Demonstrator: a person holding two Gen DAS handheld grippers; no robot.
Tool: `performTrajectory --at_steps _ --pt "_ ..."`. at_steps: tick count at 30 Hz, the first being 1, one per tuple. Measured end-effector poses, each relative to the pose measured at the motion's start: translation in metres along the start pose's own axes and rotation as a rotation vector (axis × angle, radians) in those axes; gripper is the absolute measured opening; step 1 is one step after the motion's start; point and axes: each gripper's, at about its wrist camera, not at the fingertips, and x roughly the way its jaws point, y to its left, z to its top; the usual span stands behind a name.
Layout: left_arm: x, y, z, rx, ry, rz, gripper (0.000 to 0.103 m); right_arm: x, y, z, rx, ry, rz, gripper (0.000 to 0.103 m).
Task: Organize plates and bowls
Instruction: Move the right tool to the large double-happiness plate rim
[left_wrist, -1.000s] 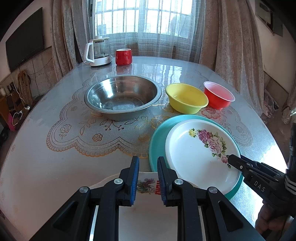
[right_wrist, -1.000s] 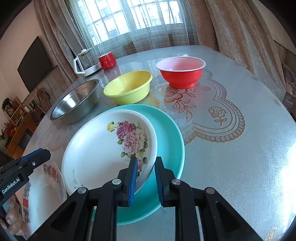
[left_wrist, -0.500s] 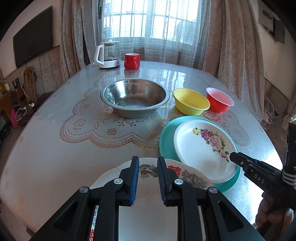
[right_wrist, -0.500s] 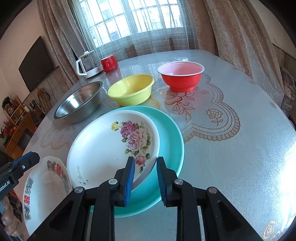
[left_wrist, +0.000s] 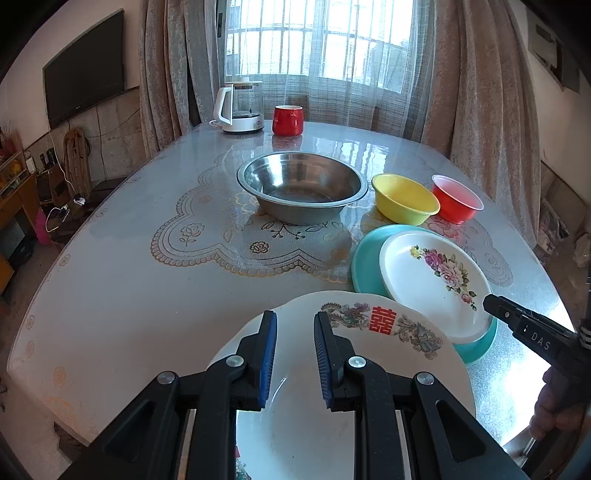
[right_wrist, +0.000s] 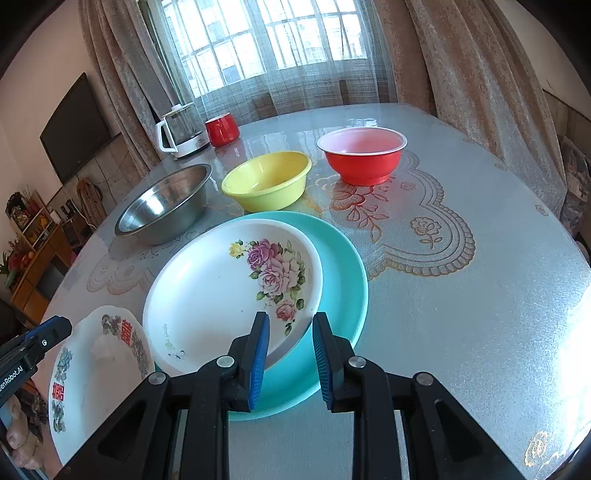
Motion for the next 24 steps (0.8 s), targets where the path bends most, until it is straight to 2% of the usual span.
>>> performTrajectory --at_steps 9,12,18,21,24 --pt "-0.007 -0.002 -0.008 0.028 -0.014 0.014 0.021 -0.018 0.008 -0.004 -0.035 -0.032 0.005 0.026" --pt "-0.006 -0.001 -0.01 0.031 -0.005 0.009 0.021 -0.025 0.01 -0.006 -0.037 -0.038 0.078 0.028" --pt "-0.006 0.007 -0.016 0.026 0.004 -0.001 0.025 -0.029 0.019 -0.016 -0.033 0.034 0.353 0.034" --pt "-0.007 0.015 -0.018 0.011 0.004 -0.017 0.028 -0.026 0.025 -0.026 -0.04 0.08 0.434 0.036" --pt "-0.012 0.03 -0.02 -0.016 -0.004 -0.04 0.031 -0.024 0.029 -0.036 -0.055 0.123 0.477 0.036"
